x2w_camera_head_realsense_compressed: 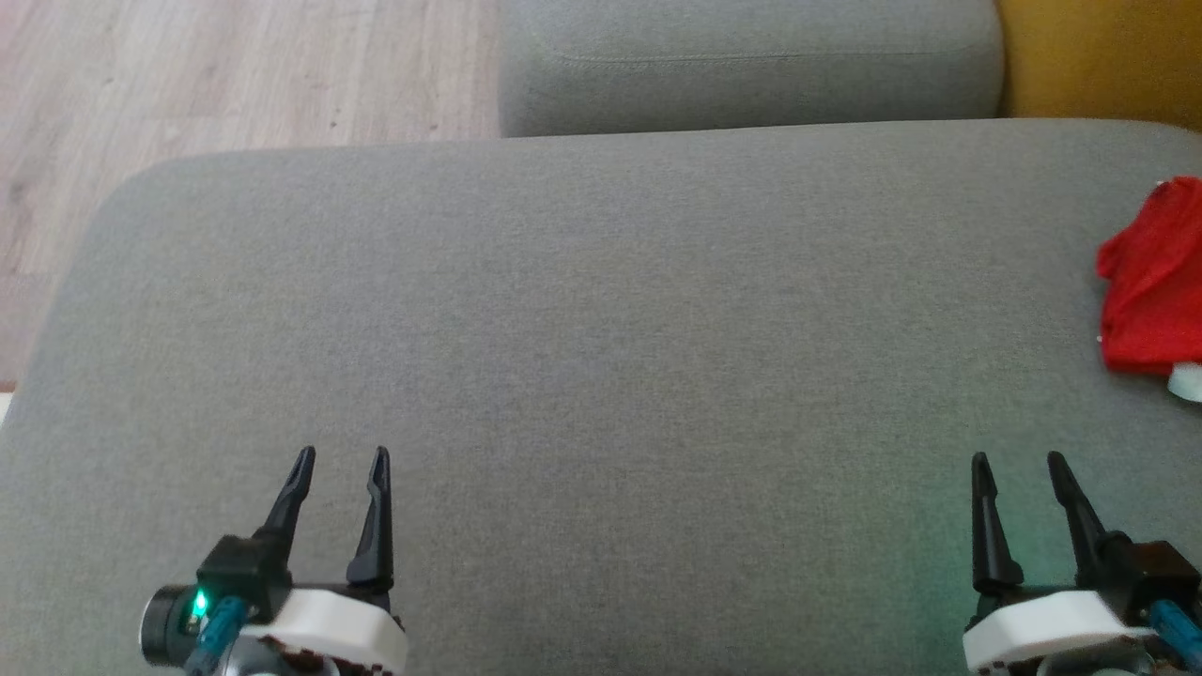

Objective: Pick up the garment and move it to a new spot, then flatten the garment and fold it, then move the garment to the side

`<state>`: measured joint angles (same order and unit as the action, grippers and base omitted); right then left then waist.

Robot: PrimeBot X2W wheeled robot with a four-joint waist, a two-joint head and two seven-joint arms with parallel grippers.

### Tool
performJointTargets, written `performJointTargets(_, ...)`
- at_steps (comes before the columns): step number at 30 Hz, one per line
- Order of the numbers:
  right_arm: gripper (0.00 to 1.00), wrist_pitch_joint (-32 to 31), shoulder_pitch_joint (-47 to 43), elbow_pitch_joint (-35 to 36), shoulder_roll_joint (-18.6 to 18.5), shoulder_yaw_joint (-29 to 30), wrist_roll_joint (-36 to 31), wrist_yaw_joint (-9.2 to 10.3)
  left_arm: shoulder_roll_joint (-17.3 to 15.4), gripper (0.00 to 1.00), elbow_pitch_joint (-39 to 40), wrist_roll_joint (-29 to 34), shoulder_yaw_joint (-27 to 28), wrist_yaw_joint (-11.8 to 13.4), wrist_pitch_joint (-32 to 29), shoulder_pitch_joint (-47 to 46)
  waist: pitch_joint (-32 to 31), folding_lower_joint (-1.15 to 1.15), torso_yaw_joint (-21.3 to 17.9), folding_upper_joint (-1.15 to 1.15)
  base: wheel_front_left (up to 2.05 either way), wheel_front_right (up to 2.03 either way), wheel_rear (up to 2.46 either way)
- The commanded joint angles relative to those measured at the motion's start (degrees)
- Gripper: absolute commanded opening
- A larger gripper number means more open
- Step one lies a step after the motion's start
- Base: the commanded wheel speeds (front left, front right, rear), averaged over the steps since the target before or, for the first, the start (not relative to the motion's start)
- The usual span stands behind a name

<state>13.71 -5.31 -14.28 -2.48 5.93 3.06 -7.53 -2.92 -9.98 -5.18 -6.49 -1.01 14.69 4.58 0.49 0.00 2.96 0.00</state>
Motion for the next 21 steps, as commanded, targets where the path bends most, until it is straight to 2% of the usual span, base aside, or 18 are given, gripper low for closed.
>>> performJointTargets(1, 1.0, 0.75, 1.49, 1.56, -0.41, -1.45, 0.24, 0.04, 0.03, 1.0, 1.46, 0.01, 1.98, 0.07, 0.31, -1.66, -0.15, 0.0, -0.27, 0.0, 0.0, 0.0, 0.0)
performJointTargets(6, 1.0, 0.99, 1.29, 1.23, -0.41, -1.79, -0.63, 0.04, -0.11, 1.0, 0.3, -1.98, 2.08, 0.53, 0.31, -1.45, -0.49, 0.0, -0.87, 0.0, 0.0, 0.0, 0.0)
performJointTargets(7, 0.0, 0.23, 0.01, -0.45, 0.0, -0.27, -0.42, 0.0, -0.07, 0.0, -1.39, -2.12, 0.0, 0.49, -0.04, 0.05, -0.47, 0.0, -0.85, 0.0, 0.0, 0.0, 0.0)
performJointTargets(21, 0.0, -2.27, 1.47, -0.75, -0.03, 0.07, 9.42, 0.0, -0.03, 0.0, -1.95, -11.35, 1.49, -0.28, -2.46, -1.21, -0.46, 0.0, -1.1, 0.0, 0.0, 0.0, 0.0)
